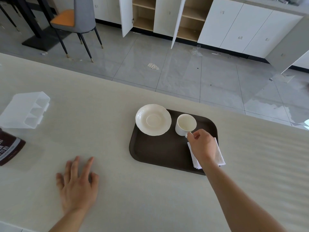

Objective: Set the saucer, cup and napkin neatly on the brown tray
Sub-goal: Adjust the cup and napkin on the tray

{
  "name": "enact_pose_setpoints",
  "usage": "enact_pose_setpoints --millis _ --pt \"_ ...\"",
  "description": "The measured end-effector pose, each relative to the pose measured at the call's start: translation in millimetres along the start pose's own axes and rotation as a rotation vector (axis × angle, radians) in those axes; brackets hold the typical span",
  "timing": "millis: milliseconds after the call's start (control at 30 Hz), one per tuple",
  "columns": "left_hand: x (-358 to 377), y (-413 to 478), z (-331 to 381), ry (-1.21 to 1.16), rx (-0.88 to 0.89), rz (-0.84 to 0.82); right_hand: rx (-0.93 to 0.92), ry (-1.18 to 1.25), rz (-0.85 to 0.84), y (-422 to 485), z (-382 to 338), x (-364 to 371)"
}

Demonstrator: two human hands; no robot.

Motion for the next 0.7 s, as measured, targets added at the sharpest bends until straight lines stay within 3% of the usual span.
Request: enact_pose_setpoints --millis 700 --pt "10.6 3.1 -6.9 0.029 0.013 0.005 0.025 0.138 -0.052 -12.4 -26.7 15.3"
Point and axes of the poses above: each hand's wrist, its own y-axis towards the middle knuckle, its own x-axis out of the palm, z = x × y, the point moved 7 cm from there along y, towards the middle knuckle, and after that the axes turned 5 degrees about -x, right-handed, at the moved point
